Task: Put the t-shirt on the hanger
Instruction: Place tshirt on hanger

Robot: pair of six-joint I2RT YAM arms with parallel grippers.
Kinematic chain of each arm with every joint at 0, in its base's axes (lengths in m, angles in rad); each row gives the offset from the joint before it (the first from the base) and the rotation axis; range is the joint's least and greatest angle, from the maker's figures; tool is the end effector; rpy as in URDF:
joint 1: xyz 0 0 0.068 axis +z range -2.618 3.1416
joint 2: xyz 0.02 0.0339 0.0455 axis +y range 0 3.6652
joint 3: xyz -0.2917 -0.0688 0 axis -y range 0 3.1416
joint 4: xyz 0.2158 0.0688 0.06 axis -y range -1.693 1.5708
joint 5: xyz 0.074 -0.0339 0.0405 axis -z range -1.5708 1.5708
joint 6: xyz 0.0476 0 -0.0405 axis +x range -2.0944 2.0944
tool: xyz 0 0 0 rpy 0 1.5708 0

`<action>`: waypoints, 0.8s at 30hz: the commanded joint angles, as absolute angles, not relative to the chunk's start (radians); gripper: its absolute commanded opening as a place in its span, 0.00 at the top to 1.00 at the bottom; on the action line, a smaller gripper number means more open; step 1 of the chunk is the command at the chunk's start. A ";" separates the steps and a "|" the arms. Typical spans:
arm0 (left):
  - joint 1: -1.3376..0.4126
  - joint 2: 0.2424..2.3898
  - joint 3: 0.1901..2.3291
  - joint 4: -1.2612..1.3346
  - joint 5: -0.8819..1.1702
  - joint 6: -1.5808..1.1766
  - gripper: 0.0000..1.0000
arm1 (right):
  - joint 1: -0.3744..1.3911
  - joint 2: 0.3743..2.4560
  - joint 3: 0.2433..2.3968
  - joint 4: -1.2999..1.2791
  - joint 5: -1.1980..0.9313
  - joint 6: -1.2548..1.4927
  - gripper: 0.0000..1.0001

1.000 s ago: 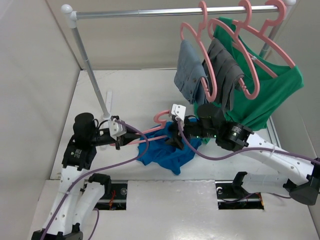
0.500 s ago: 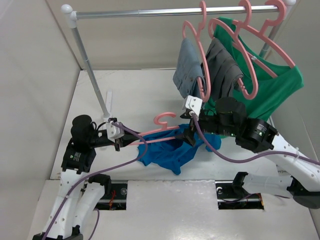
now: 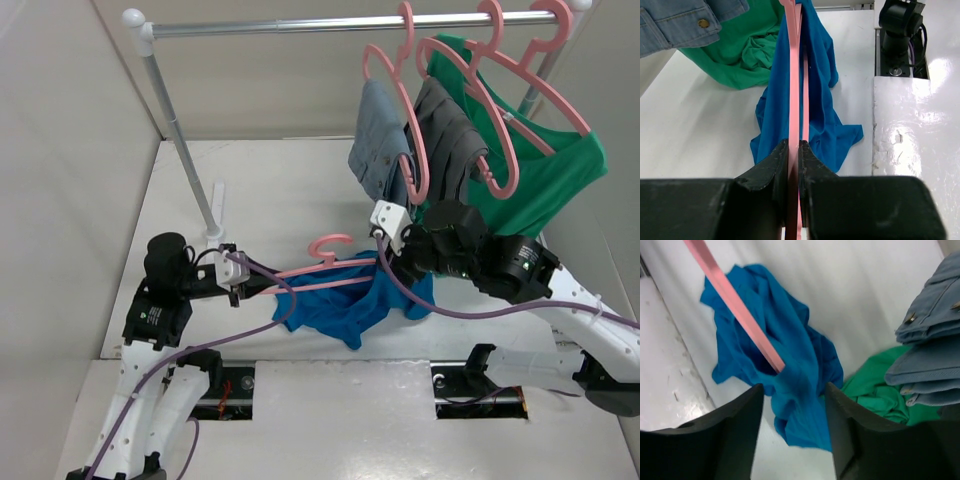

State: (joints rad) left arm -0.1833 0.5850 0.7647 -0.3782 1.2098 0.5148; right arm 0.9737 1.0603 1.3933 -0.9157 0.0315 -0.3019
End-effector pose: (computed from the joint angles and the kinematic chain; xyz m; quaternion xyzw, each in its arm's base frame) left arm 0.0582 -0.0561 0.3543 0.5562 0.4748 -0.3480 0.5866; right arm 0.0931 0.1342 0.4284 -0.5182 0.7117 0.1432 0.4522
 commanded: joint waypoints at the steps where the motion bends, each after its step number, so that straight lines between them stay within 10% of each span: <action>1: -0.189 0.581 0.765 -0.368 1.258 0.569 1.00 | 0.973 1.031 1.427 -1.000 0.051 -0.334 0.45; 14: -0.189 0.615 0.776 -0.449 1.258 0.646 1.00 | 0.973 0.988 1.365 -1.012 -0.011 -0.377 0.19; 24: -0.189 0.615 0.776 -0.449 1.249 0.646 1.00 | 0.973 1.084 1.365 -1.022 0.025 -0.387 0.26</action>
